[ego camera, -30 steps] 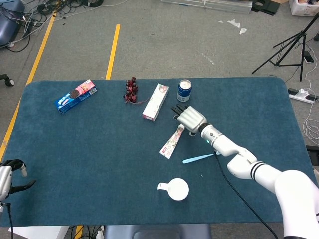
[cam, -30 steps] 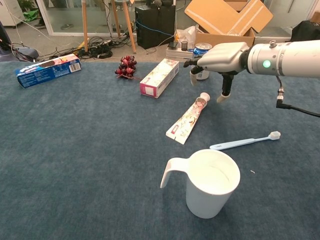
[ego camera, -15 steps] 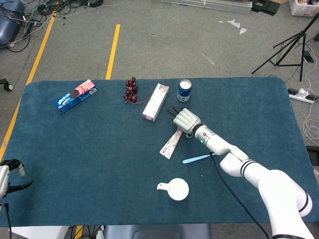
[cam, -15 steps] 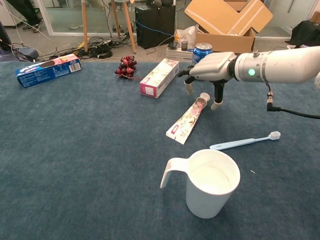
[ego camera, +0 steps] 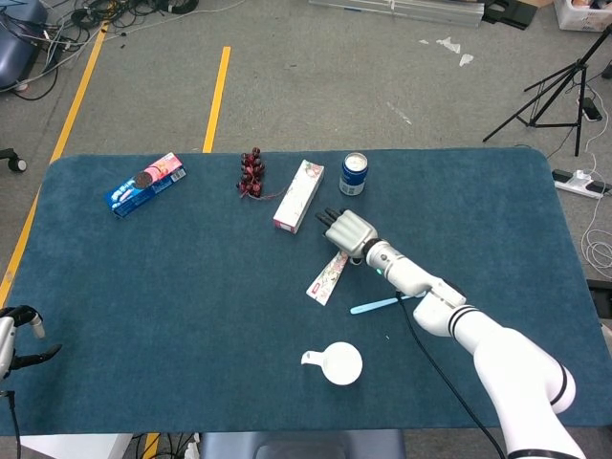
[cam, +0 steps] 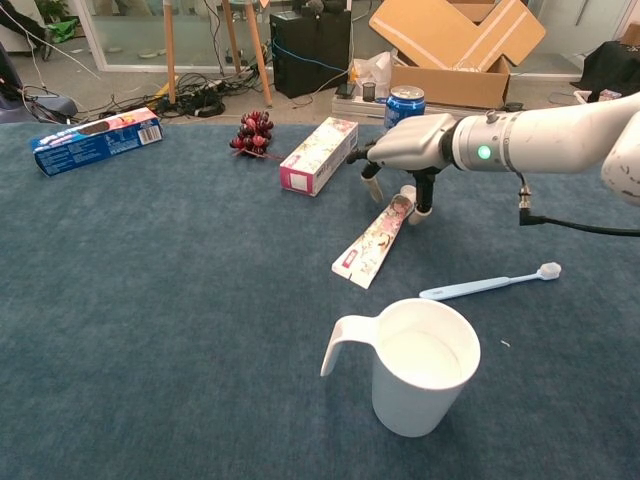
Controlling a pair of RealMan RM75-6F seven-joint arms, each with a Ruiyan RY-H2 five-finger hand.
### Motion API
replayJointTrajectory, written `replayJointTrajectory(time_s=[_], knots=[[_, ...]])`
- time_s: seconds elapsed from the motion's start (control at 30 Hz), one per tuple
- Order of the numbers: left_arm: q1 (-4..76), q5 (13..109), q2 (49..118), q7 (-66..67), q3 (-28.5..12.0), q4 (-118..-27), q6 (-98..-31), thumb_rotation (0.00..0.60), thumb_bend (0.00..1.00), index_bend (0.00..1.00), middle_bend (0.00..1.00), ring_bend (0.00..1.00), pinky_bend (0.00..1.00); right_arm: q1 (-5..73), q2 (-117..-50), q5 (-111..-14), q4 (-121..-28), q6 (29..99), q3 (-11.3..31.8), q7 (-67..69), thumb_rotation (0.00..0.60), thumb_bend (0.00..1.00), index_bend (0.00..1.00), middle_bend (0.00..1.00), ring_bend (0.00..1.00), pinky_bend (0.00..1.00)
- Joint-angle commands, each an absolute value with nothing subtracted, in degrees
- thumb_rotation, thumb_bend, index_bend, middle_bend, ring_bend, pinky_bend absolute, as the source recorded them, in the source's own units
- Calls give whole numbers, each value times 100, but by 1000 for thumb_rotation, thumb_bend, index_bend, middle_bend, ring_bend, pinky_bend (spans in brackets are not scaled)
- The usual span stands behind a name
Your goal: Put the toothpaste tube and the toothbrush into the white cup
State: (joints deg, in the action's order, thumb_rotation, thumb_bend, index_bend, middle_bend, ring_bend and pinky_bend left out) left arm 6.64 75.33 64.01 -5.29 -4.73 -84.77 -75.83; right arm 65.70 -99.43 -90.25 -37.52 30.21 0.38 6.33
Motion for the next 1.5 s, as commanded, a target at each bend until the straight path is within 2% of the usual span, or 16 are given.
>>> replayJointTrajectory(time_s=[0.03,0.27,0.5,0.67,0.87,1.07,1.5], knots=[[666,7516,6397,-532,-475,-8476,-7565,600,0,648,447,356,397,6601,-10001,-9052,-3663,3004,-1,698,600,103,434,17,0,255],[671,7471,6390,-541,-483,-8465,-7521,600,0,648,447,356,397,6660,-10149,-9085,-3417,2949,-70,839,600,120,485,17,0,255],[664,7469,6388,-531,-483,-8475,-7528,600,0,648,447,356,397,6656,-10214,-9106,-3269,3019,-115,928,600,128,588,25,0,255],[648,7520,6378,-517,-468,-8517,-7578,600,0,648,447,356,397,6610,-10137,-9088,-3339,3130,-112,887,600,128,639,39,0,255],[625,7595,6362,-495,-449,-8575,-7655,600,0,648,447,356,397,6527,-9945,-9004,-3622,3269,-50,747,600,128,657,44,0,255],[590,7711,6327,-488,-420,-8657,-7769,600,0,648,447,356,397,6364,-9457,-8809,-4411,3505,105,437,600,130,658,44,0,255],[504,8041,6228,-498,-320,-8860,-8037,600,0,648,447,356,397,5709,-7582,-7623,-7664,4039,623,-1020,600,138,658,44,0,255]])
